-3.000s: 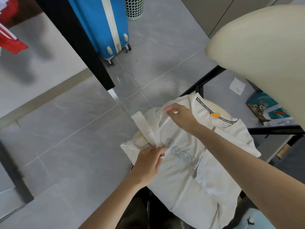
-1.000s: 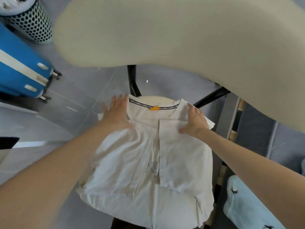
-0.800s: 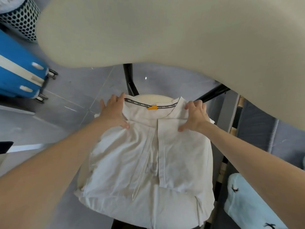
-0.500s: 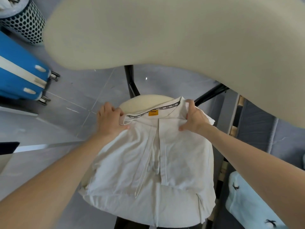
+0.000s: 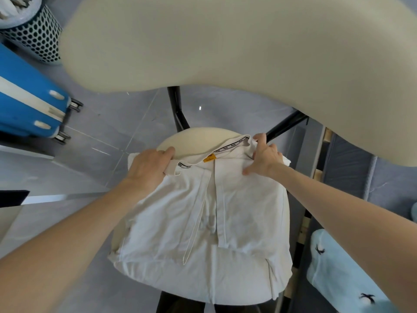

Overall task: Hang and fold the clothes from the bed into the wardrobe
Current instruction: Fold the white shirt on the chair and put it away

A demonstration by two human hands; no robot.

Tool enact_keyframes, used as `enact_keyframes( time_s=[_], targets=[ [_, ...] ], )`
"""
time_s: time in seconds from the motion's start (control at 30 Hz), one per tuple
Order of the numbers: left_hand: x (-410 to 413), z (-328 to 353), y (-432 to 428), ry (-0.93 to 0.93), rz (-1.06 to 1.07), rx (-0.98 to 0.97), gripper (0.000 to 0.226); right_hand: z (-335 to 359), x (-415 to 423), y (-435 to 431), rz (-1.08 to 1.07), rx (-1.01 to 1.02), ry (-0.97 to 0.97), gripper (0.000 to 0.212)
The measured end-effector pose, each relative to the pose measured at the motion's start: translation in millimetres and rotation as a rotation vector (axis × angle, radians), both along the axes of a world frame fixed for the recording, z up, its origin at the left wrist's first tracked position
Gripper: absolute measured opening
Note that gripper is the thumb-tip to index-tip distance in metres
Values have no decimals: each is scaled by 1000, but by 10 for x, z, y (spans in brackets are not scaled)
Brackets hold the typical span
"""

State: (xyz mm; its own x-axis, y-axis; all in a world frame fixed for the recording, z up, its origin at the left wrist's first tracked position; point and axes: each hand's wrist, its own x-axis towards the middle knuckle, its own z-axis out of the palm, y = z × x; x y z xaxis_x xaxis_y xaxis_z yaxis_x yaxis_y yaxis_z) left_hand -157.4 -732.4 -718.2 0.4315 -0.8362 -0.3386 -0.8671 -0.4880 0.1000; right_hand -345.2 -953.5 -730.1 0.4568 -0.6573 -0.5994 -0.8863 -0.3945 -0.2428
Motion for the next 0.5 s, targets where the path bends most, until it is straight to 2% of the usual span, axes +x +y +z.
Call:
enact_keyframes(
  time_s=[0.07, 0.13, 0.23, 0.3, 0.37, 0.5],
  targets=[
    [54, 21, -2, 32, 25, -8, 25, 5, 17, -19, -37, 26, 44, 80],
    [104, 31, -9, 57, 36, 4, 23, -10, 4, -30, -2, 16, 68, 60],
    [131, 42, -23, 62, 42, 30, 12, -37, -60, -45, 47, 23, 15, 32],
    [119, 57, -39, 58, 46, 35, 10, -35, -94, -52, 109, 35, -25, 20],
    [106, 84, -57, 44, 52, 56, 12, -16, -107, -42, 152, 21, -34, 18],
    [88, 148, -99, 11, 48, 83, 16, 35, -103, -33, 65, 62, -53, 41]
  ],
)
